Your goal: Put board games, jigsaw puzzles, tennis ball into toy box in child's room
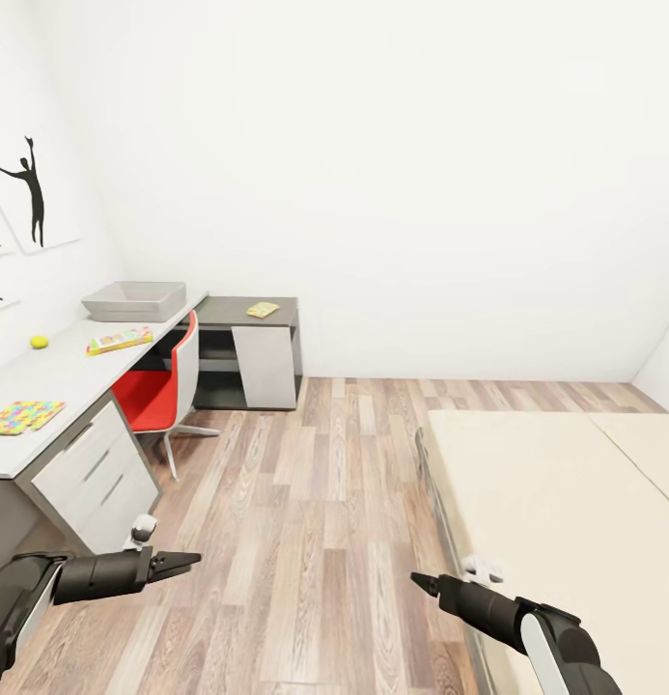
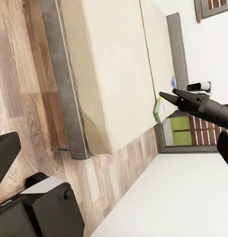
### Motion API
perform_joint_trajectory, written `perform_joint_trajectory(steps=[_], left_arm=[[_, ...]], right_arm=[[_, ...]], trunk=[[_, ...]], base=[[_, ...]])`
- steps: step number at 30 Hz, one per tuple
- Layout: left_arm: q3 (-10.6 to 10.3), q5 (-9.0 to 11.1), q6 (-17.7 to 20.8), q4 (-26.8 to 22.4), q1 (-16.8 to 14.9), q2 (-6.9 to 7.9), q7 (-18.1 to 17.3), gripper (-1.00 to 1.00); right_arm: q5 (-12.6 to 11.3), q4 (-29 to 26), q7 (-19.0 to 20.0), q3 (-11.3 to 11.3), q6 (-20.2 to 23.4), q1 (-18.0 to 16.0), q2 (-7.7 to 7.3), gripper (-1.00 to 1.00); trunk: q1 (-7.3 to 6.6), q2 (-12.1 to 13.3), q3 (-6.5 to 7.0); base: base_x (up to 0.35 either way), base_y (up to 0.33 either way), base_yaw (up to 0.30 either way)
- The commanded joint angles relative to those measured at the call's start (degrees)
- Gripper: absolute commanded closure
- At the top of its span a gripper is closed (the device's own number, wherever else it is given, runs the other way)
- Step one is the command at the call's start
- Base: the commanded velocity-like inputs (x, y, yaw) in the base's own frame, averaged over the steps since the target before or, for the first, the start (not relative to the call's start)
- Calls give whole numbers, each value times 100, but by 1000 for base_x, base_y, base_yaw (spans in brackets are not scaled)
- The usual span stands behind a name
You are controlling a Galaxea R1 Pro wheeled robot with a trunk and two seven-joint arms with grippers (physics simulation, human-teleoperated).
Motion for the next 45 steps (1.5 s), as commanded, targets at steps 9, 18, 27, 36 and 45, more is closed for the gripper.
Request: perform_joint_trajectory(steps=[9,18,27,36,45], left_arm=[[2,-4,60,-3,-5,1,-22,-100],[-5,-4,60,-3,-3,1,-22,-100],[-6,-4,60,-3,-5,1,-22,-100],[-14,-4,60,-3,-3,0,-22,-100],[-15,-4,60,-3,-4,-5,-22,-100]], right_arm=[[1,-3,23,-9,32,-5,1,-100],[1,-3,23,-9,32,-5,1,-100],[1,-3,23,-9,32,-4,1,-100],[1,-3,23,-9,32,-5,1,-100],[1,-3,23,-9,32,-5,1,-100]], trunk=[[3,-12,-12],[3,-12,-12],[3,-12,-12],[3,-12,-12],[3,-12,-12]], base=[[0,-260,0],[0,-295,0],[0,-298,0],[0,-298,0],[0,-298,0]])
